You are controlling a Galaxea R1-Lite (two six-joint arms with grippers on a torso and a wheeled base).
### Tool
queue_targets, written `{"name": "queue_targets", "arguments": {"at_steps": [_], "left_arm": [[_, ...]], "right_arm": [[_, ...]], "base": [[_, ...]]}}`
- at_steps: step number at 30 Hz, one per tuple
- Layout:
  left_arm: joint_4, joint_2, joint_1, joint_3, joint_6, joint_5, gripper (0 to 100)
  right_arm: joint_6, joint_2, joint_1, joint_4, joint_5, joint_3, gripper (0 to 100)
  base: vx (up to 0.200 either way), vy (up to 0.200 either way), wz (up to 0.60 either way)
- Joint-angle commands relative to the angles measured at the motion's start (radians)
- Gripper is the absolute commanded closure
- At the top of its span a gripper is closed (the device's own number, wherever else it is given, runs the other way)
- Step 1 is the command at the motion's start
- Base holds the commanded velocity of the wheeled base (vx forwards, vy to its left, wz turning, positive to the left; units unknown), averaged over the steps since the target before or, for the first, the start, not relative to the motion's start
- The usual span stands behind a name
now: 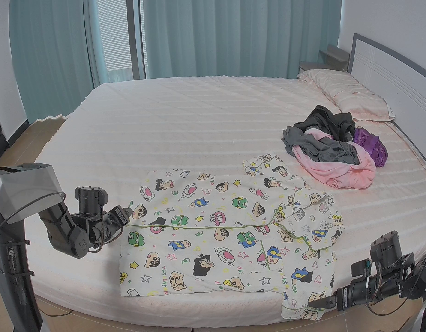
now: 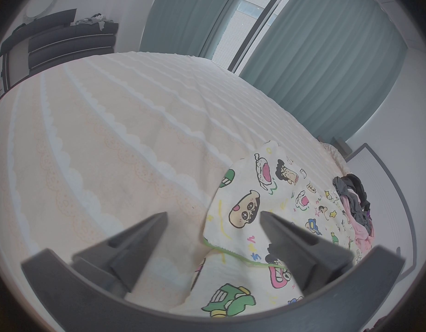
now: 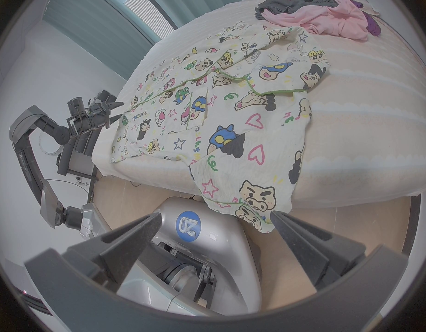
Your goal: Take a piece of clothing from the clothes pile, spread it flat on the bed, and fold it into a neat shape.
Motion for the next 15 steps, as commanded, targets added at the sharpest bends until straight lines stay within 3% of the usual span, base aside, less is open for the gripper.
{"name": "queue_targets", "arguments": {"at_steps": [1, 9, 12, 15], "left_arm": [[-0.004, -0.026, 0.017, 0.010, -0.005, -0.004, 0], [0.004, -0.213, 0.028, 0.139, -0.077, -0.028, 0], [0.001, -0.286, -0.014, 0.283, -0.086, -0.097, 0], [0.001, -0.308, -0.052, 0.364, -0.112, -0.116, 0]], "right_arm": [[0.000, -0.009, -0.014, -0.002, -0.001, -0.001, 0], [-0.006, -0.016, -0.049, -0.002, -0.003, -0.002, 0], [-0.006, -0.016, -0.052, -0.002, -0.003, -0.001, 0], [-0.006, -0.016, -0.051, -0.002, -0.003, -0.001, 0]], "base": [[0.000, 0.000, 0.00], [0.000, 0.000, 0.00], [0.000, 0.000, 0.00], [0.000, 0.000, 0.00]]}}
